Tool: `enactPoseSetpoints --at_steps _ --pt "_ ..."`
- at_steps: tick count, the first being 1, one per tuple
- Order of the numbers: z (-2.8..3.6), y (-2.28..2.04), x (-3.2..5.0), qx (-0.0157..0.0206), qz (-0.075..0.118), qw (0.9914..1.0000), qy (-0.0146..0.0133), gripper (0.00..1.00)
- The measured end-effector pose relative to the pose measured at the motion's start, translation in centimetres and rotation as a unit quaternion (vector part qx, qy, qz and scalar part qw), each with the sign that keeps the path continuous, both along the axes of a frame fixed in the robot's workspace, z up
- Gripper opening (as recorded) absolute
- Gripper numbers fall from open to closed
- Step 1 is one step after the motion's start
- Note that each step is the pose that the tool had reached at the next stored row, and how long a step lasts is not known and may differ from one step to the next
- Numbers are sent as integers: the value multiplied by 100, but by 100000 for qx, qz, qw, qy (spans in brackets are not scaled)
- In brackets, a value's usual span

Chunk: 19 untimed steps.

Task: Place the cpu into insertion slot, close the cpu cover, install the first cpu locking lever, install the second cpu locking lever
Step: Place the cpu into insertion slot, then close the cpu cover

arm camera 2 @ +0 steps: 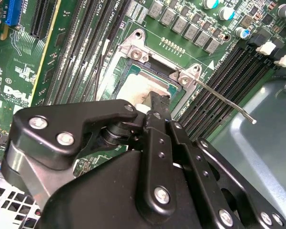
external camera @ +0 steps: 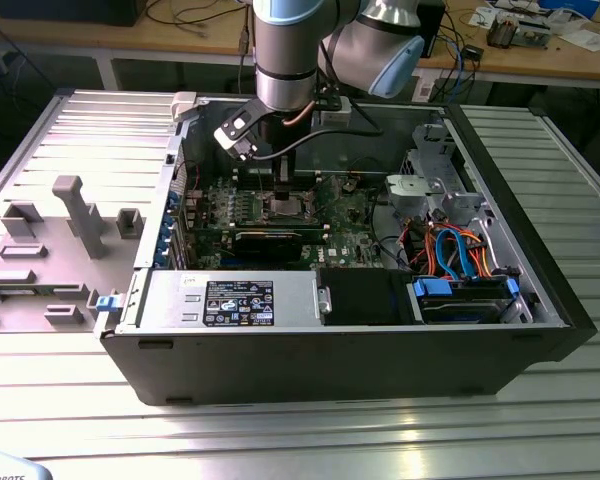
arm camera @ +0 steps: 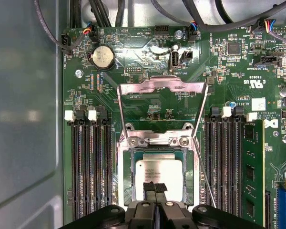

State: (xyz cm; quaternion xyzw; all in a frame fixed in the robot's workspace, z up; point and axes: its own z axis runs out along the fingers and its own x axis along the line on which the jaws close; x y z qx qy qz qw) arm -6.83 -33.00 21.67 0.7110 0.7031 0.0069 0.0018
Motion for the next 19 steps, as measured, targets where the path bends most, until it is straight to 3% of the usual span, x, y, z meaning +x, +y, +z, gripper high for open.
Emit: enactPoseSetpoints --at_steps 19 --pt "1 -1 25 -10 2 100000 8 11"
